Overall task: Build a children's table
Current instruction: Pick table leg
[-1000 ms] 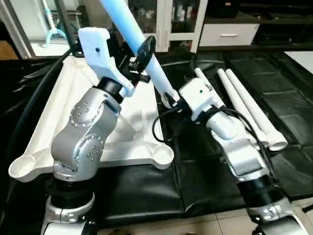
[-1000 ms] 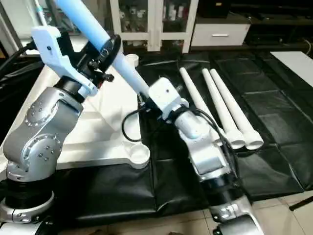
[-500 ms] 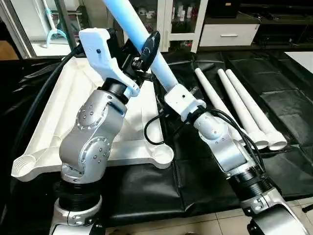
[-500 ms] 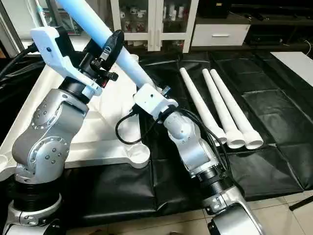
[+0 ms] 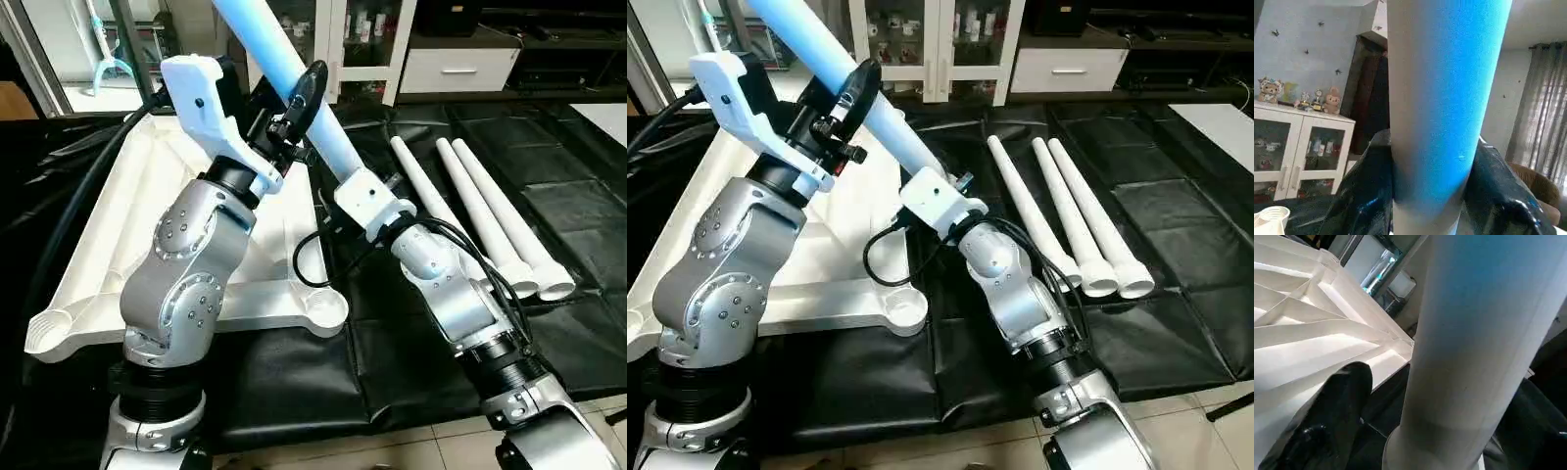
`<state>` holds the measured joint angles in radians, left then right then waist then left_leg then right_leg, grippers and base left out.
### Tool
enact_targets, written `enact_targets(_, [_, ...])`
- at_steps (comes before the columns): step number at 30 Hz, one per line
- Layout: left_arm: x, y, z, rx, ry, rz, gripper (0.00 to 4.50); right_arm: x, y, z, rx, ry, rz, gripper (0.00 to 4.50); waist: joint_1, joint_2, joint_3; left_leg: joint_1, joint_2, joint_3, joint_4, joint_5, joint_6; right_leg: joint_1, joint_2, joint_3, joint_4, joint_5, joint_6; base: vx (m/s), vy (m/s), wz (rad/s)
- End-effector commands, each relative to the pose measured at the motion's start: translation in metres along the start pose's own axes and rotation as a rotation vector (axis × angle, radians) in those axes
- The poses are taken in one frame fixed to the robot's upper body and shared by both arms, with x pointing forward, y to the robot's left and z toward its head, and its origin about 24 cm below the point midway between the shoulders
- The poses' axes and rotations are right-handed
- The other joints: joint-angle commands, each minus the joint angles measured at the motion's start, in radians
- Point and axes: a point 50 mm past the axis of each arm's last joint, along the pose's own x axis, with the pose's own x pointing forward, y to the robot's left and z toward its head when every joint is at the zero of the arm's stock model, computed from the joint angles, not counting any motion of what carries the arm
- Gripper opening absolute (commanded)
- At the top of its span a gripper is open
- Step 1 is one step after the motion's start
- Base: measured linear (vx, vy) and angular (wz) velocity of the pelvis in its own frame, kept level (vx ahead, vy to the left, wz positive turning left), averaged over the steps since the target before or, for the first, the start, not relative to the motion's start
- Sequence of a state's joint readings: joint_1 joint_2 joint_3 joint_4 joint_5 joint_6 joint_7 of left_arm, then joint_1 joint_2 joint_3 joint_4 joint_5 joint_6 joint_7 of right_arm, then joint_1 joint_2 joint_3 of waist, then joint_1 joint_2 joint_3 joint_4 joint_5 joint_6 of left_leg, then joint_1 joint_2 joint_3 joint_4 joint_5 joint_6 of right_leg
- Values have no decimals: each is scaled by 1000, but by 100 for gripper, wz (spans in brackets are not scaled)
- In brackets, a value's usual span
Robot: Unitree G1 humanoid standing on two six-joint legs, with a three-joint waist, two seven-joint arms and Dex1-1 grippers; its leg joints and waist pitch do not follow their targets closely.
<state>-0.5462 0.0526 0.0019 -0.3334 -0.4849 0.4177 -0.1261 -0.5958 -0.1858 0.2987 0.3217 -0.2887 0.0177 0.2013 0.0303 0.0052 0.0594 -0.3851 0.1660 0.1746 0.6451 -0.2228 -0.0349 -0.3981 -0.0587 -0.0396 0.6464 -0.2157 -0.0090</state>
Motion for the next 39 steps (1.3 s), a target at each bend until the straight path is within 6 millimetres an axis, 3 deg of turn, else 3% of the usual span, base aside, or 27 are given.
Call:
enact_targets(1, [-1,-4,2,-8,-8,-28,167,3,-9,3,-9,-15,-27,379,-5,5,-73,18,54,-18,-76,-47,-7,58,-68,50,-59,107,-233,0,0,0])
enact_targets(18, [-1,-5,2,-5,4,-45,167,3,-9,5,-8,-31,-20,379,-4,8,-73,18,55,-19,-76,-42,-2,58,-67,49,-57,112,-237,0,0,0])
enact_targets(19, [-1,-5,2,-4,4,-44,167,3,-9,5,-8,-31,-19,352,-4,7,-73,18,55,-19,-76,-46,-3,58,-67,49,-58,109,-237,0,0,0])
enact_targets(23, [0,-4,2,5,1,-32,167,3,-9,4,-10,-28,-17,342,-4,7,-73,18,55,-19,-76,-47,-4,59,-68,49,-58,107,-237,0,0,0])
enact_targets(24, [0,-3,2,6,1,-31,167,3,-9,4,-10,-28,-17,315,-4,7,-73,17,54,-19,-76,-45,-4,59,-67,49,-58,110,-237,0,0,0])
enact_targets(35, [0,-3,3,14,-6,-28,166,2,-6,2,-11,-21,-9,217,-4,9,-73,18,54,-19,-76,-47,-4,59,-67,49,-58,117,-239,0,0,0])
enact_targets(39, [0,-3,3,15,-6,-27,166,2,-5,2,-8,-20,-6,203,-4,8,-74,18,55,-20,-75,-40,-1,59,-67,49,-57,123,-239,0,0,0])
